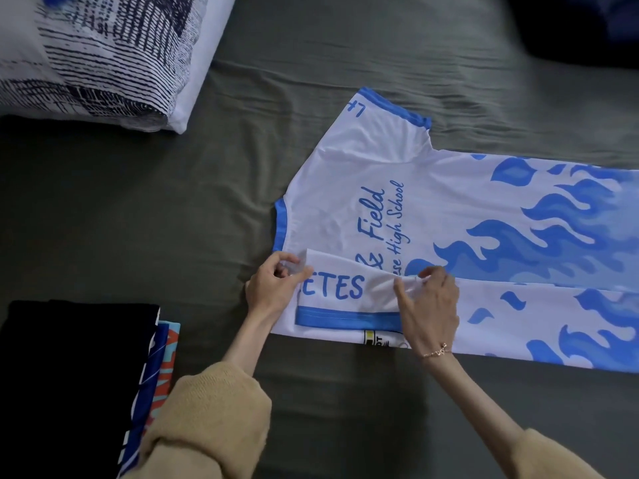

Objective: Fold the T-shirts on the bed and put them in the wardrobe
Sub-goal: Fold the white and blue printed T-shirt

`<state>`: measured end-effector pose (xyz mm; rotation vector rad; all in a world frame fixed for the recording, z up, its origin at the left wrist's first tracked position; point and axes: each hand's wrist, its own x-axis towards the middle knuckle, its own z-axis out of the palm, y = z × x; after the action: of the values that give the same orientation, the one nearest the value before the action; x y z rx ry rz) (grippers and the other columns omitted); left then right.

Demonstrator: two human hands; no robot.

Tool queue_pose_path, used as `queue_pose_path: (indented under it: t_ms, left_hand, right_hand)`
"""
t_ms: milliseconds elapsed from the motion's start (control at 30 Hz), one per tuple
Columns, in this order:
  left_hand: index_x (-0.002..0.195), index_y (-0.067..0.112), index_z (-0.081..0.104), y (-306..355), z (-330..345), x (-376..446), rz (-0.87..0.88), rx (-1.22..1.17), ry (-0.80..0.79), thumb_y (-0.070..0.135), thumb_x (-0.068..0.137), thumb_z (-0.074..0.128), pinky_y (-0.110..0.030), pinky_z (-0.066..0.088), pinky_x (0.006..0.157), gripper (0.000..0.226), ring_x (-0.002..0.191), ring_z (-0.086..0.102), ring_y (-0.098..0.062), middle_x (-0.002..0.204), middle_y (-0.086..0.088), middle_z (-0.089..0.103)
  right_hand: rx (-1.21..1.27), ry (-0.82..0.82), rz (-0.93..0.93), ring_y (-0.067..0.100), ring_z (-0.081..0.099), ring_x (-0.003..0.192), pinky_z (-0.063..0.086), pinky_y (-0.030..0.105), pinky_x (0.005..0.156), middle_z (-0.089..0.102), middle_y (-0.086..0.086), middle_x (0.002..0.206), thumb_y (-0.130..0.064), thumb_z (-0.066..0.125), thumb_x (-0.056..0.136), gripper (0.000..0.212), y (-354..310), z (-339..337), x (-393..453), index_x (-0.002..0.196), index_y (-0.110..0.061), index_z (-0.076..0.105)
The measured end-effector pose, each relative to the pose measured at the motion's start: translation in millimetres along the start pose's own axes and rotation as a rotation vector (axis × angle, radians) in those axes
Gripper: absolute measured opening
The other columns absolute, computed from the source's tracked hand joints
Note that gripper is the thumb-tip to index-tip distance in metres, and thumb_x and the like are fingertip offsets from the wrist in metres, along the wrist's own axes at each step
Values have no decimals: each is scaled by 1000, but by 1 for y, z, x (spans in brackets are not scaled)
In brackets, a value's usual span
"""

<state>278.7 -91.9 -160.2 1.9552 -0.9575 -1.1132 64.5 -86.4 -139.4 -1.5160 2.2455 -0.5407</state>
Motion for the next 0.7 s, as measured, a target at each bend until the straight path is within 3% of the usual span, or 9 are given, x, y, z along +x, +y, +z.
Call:
queue_pose_path:
  t_ms: [100,200,267,333,400,533,633,700]
  left_hand:
    - [107,34,57,16,6,-5,10,233,56,53,80,64,-34,29,89,34,90,53,-13,94,7,59]
    - [128,31,48,21,15,-6,217,659,230,43,89,57,-39,25,94,42,110,45,-20,116,0,51]
    - [127,25,51,22,28,-10,487,734,319,32,91,49,-36,23,89,37,107,46,-21,117,-2,50]
    - [121,23,55,18,47,-15,719,735,246,30,90,38,-36,23,90,36,106,48,-18,116,-1,53]
    - [116,22,56,5,60,-17,820,806,168,29,91,34,-35,25,89,34,101,50,-17,110,1,56]
    - [101,23,50,-12,55,-1,804,873,235,21,88,41,-32,25,76,16,86,40,-17,94,-1,52]
    - [103,20,44,-13,54,-1,766,877,294,20,88,35,-36,29,85,17,88,49,-21,96,-2,52]
    - [114,16,45,-7,60,-10,705,823,323,17,88,32,-45,33,97,28,99,52,-23,107,-4,55]
  right_hand:
    - [141,-50,184,31,53,97,35,33,72,54,13,108,-43,54,89,45,0,-1,11,111,-6,41]
    - [88,-41,196,35,57,94,35,33,71,62,15,105,-38,52,91,39,1,3,22,114,-9,39]
    - [51,5,136,34,58,91,35,32,69,64,13,100,-28,48,94,29,1,6,26,115,-10,40]
    - [22,47,93,32,57,85,33,32,66,61,11,92,-23,42,97,22,3,9,26,114,-10,41]
    - [-21,64,46,33,57,80,33,32,62,55,7,80,-22,36,100,21,6,11,24,116,-9,41]
    - [-115,28,-51,37,59,73,32,32,57,51,6,69,-19,30,101,24,18,12,23,121,-8,39]
    - [-183,140,-142,35,59,61,34,30,57,53,7,63,-12,44,97,17,26,14,22,113,-10,41]
    - [-248,309,-234,30,60,71,37,35,70,61,10,78,-5,58,87,27,27,18,21,107,-15,42]
